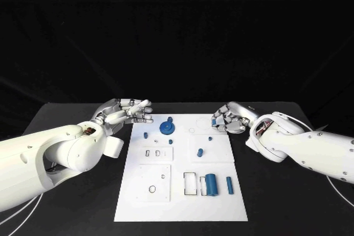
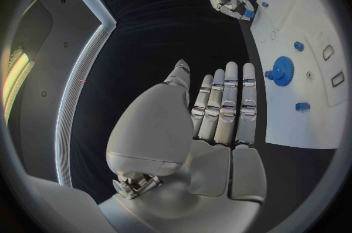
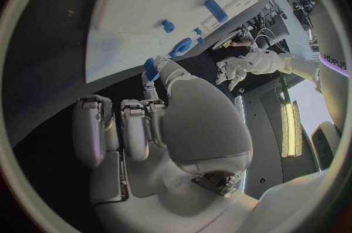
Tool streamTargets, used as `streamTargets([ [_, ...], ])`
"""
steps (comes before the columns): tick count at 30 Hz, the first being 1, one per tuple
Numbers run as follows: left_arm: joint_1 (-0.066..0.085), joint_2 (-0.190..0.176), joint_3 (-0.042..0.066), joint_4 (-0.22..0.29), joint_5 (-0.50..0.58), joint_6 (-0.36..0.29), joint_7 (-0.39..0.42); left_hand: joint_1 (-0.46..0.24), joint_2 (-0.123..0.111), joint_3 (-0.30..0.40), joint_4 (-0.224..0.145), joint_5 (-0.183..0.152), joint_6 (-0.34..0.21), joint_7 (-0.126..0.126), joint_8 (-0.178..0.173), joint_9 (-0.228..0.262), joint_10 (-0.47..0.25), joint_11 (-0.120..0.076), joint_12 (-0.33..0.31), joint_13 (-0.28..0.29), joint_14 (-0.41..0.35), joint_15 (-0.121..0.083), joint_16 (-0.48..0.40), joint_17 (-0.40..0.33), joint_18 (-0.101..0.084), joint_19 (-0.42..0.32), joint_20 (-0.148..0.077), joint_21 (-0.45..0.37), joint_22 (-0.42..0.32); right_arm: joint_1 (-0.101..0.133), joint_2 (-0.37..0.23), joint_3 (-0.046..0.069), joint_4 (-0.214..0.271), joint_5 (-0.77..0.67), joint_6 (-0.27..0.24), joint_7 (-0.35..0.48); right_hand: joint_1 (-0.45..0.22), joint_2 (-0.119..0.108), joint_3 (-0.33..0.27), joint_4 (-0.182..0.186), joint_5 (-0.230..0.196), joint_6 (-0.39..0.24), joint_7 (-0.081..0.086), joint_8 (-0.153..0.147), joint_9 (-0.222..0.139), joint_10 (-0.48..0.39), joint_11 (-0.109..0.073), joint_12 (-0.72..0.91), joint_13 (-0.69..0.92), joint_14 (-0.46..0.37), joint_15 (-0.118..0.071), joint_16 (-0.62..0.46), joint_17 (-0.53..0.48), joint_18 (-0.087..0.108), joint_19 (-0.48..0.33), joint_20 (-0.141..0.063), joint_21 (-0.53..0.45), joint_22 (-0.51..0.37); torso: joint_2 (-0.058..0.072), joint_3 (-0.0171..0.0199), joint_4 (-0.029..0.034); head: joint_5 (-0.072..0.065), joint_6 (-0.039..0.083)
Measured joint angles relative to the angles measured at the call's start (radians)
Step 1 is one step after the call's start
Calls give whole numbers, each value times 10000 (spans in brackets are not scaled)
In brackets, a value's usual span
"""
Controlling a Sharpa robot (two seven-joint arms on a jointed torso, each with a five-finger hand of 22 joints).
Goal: Assemble the parts on the task board
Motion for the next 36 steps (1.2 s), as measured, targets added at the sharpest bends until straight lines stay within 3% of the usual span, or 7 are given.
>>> streamTargets([
  [5,0,34,-1,-73,0,13,-7,0,0,0,0,0,0,0,0,-1,0,0,0,0,-1,0,0,0,-1,0,0,0,0,314,242,16,879,-318,-50,-666,0,0,1,1,0,-1,-1,0,0,0,0,0,-1,0,0,0,-1,0,0,0,0,0,-26,-12,5,77,25],
  [12,0,125,-2,-140,0,29,-9,0,0,0,0,0,0,0,0,0,0,0,-58,0,0,0,0,8,0,0,0,0,1,401,1289,-16,1411,-1039,-77,-1477,-14,13,0,1,-1,-2,-2,0,0,0,0,0,-1,0,0,0,-1,1,-1,1,0,-1,-67,-25,11,212,-18],
  [23,-1,170,0,-188,75,48,-9,0,0,0,0,0,0,0,0,0,0,0,-58,0,0,0,0,7,-1,0,0,0,1,-158,2577,-165,1217,-2029,34,-2250,-57,50,-1,1,-10,-19,-20,0,0,0,1,-1,-2,-1,1,0,7,0,-15,-57,-1,-3,-70,-35,39,410,-140],
  [36,-1,176,0,-192,190,58,-11,0,0,0,0,0,0,0,0,0,0,0,-58,0,0,0,0,5,-1,0,0,0,2,-604,3146,-251,948,-2657,359,-2609,-150,8,27,31,-29,-36,-36,-1,0,0,1,-1,-3,-1,1,0,5,0,-16,-57,-1,-4,-67,-33,27,540,-259],
])
